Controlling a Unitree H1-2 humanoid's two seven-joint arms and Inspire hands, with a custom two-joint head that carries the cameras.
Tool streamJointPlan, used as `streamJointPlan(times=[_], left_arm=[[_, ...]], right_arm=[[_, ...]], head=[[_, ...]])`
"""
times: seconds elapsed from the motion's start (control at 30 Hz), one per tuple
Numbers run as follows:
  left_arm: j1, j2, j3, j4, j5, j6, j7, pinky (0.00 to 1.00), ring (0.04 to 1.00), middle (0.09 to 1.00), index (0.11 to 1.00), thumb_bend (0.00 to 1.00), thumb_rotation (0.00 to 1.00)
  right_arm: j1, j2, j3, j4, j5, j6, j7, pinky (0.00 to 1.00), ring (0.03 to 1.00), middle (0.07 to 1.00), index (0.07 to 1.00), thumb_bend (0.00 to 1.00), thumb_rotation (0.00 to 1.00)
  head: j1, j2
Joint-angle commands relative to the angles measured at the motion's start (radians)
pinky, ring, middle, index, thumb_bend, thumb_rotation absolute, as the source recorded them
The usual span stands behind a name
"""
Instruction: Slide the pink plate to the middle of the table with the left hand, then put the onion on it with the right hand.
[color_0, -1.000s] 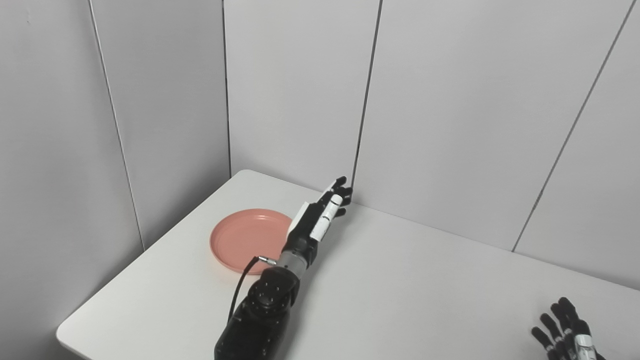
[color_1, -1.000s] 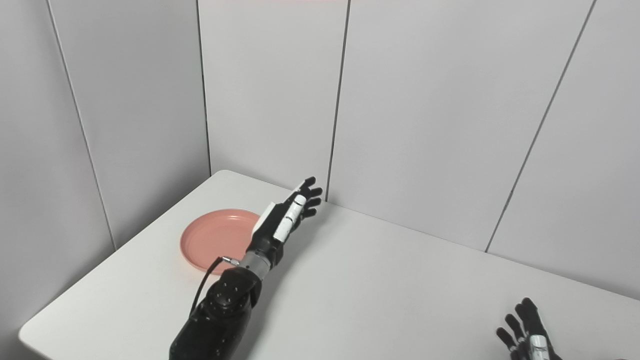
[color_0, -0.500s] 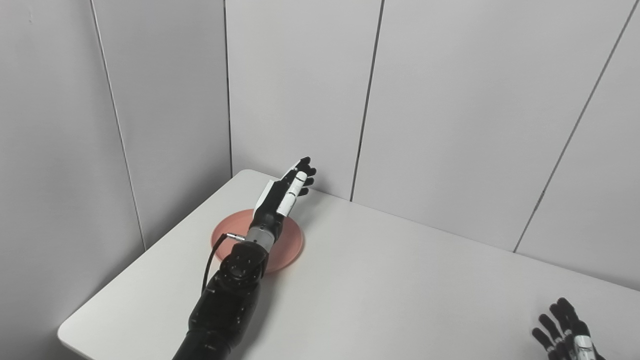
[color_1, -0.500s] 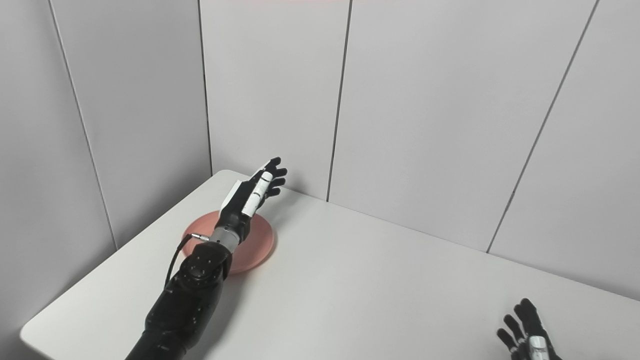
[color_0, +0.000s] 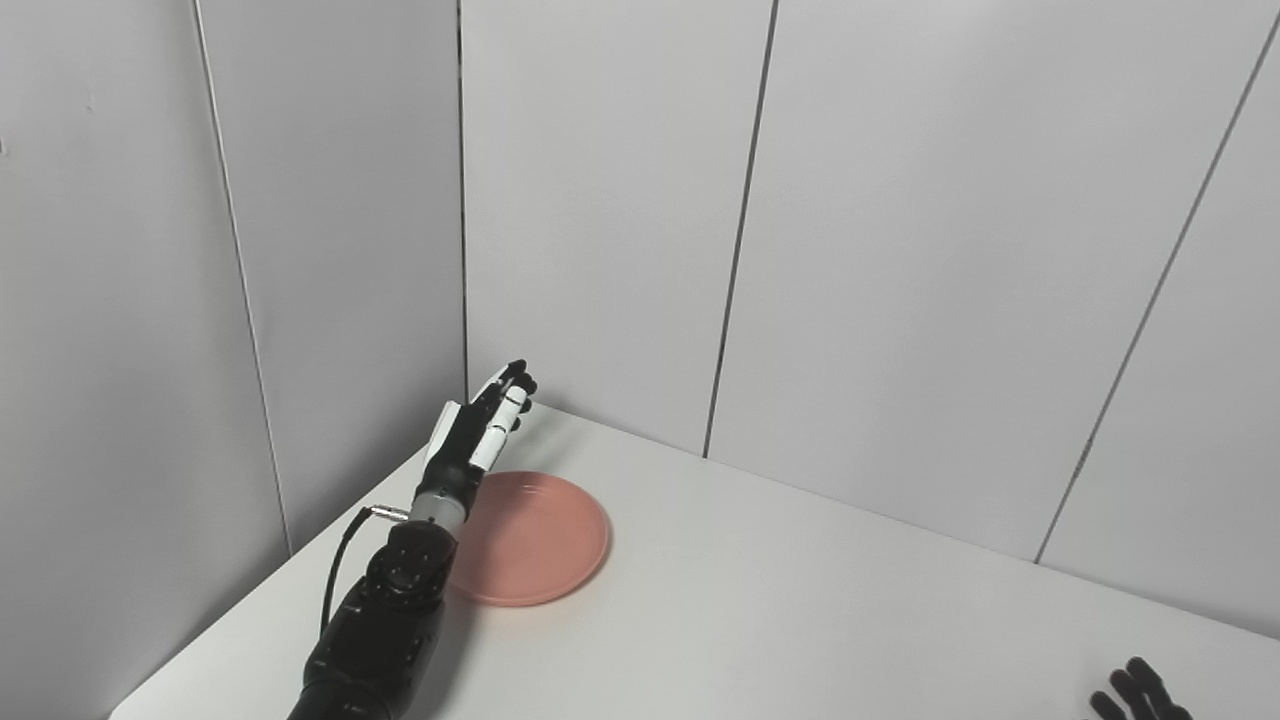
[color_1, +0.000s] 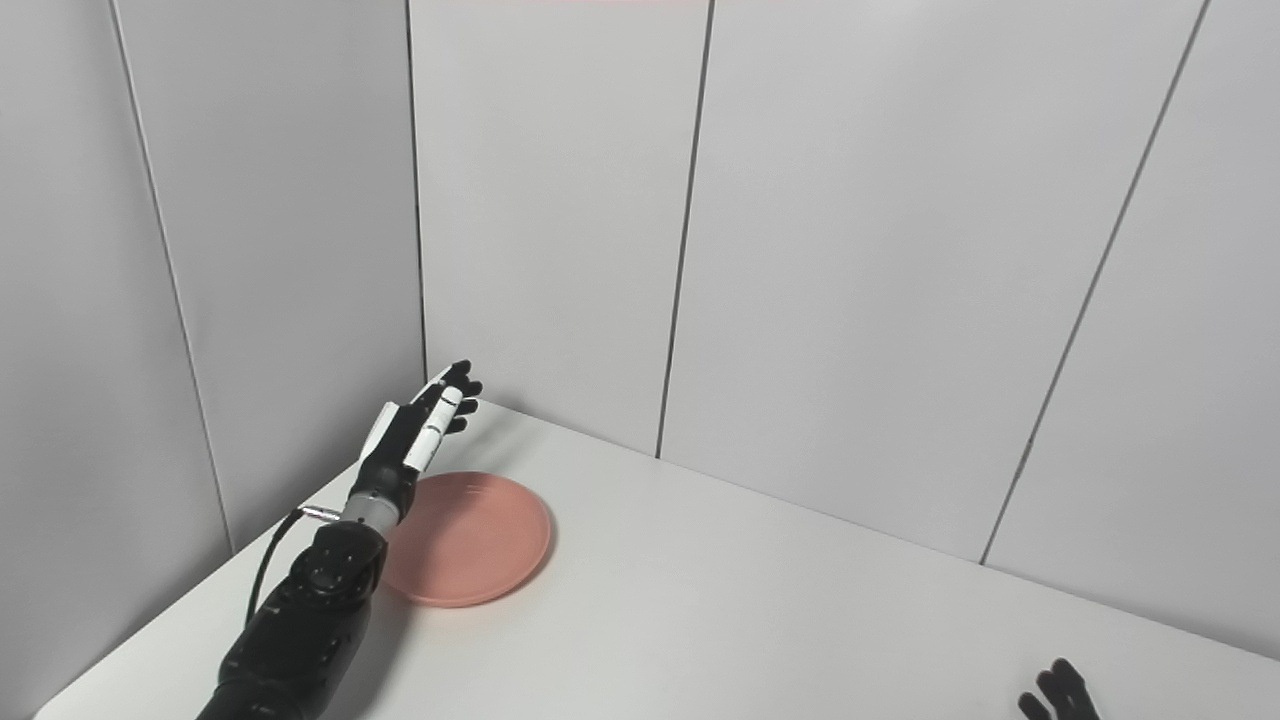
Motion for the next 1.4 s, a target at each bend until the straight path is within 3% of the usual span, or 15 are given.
streamJointPlan(times=[0.0, 0.23, 0.43, 0.97, 1.17, 1.37], left_arm=[[-0.05, 0.05, 0.015, -0.031, -0.024, -0.014, -0.016, 0.86, 0.87, 0.871, 0.888, 0.54, 1.0], [-0.041, 0.097, 0.036, 0.008, -0.065, -0.043, -0.066, 0.87, 0.866, 0.871, 0.893, 0.53, 1.0], [-0.033, 0.115, 0.05, 0.042, -0.073, -0.063, -0.068, 0.85, 0.849, 0.852, 0.871, 0.53, 1.0], [-0.026, 0.13, 0.061, 0.154, -0.117, -0.091, -0.106, 0.85, 0.848, 0.851, 0.865, 0.52, 1.0], [-0.024, 0.121, 0.063, 0.235, -0.146, -0.137, -0.139, 0.82, 0.851, 0.86, 0.868, 0.54, 1.0], [-0.015, 0.121, 0.03, 0.276, -0.114, -0.173, -0.13, 0.84, 0.846, 0.865, 0.879, 0.53, 1.0]], right_arm=[[-0.01, -0.007, -0.002, -0.023, 0.005, -0.009, 0.003, 0.96, 0.943, 0.956, 0.957, 0.53, 0.84], [-0.009, -0.008, -0.003, -0.026, 0.005, -0.004, 0.001, 1.0, 0.955, 0.959, 0.966, 0.51, 0.85], [-0.011, -0.008, -0.006, -0.014, 0.006, -0.015, 0.001, 0.99, 0.951, 0.96, 0.964, 0.51, 0.85], [-0.01, -0.009, -0.005, -0.015, 0.003, -0.023, 0.006, 0.95, 0.939, 0.954, 0.958, 0.51, 0.85], [-0.007, -0.012, -0.003, -0.025, 0.005, -0.008, 0.007, 0.92, 0.937, 0.951, 0.952, 0.54, 0.84], [-0.004, -0.012, -0.003, -0.028, 0.0, -0.02, 0.004, 0.91, 0.923, 0.939, 0.942, 0.55, 0.83]], head=[[-0.001, 0.001], [0.003, 0.003], [0.003, 0.003], [-0.001, 0.009], [0.0, 0.012], [0.001, 0.014]])
